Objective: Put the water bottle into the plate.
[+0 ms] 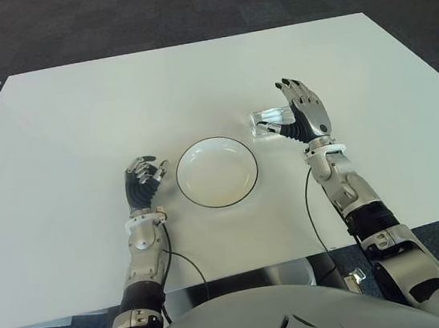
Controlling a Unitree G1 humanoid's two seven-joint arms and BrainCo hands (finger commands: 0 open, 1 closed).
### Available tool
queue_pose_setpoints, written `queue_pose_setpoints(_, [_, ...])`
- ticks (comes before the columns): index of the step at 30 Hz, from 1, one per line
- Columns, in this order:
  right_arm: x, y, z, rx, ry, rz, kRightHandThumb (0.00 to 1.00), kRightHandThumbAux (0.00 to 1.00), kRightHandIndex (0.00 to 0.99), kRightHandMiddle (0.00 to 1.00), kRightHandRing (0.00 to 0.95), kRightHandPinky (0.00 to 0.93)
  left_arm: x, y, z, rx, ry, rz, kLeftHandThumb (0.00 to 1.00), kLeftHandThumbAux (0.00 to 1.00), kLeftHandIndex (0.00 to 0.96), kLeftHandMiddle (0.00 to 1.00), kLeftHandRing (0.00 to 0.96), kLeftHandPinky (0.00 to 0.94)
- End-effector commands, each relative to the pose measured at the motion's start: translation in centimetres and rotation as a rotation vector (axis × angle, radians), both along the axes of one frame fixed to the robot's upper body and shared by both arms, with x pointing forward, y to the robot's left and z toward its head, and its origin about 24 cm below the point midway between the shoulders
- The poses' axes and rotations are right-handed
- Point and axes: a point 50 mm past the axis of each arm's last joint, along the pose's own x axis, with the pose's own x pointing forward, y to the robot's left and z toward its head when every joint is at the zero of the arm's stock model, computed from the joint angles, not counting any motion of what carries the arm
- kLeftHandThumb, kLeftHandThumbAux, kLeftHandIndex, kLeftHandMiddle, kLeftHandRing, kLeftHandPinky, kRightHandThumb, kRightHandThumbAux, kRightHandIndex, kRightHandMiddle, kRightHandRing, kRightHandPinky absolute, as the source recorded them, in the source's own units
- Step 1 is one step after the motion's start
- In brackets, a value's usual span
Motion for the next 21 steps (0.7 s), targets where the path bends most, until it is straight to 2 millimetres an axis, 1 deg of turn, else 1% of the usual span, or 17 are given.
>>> queue_pose_setpoints(1, [1.2, 0.1, 0.7, -0.054, 0.052, -0.019, 0.618, 0.205, 0.0, 0.0, 0.0, 0.0, -3.1, -0.1, -3.4, -0.033, 0.21, 0.03, 0.706, 0.717, 0.435, 0.676, 0.669, 0.655])
queue_pose_setpoints(12, [3.5, -0.2, 0.5, -0.131, 0.149, -0.035, 0.66, 0.203, 0.0, 0.0, 0.0, 0.0, -3.2, 0.2, -3.4, -0.031, 0.206, 0.039, 0.706, 0.717, 0.435, 0.68, 0.674, 0.653])
queue_pose_setpoints(18, [4.9, -0.8, -1.1, -0.194, 0.225, -0.047, 0.661, 0.196, 0.0, 0.0, 0.0, 0.0, -3.2, 0.2, -3.4, -0.028, 0.207, 0.039, 0.706, 0.716, 0.435, 0.682, 0.677, 0.655])
queue_pose_setpoints(21, [5.6, -0.8, -2.1, -0.269, 0.306, -0.051, 0.669, 0.197, 0.0, 0.0, 0.0, 0.0, -3.2, 0.2, -3.3, -0.027, 0.206, 0.038, 0.707, 0.716, 0.435, 0.68, 0.675, 0.652])
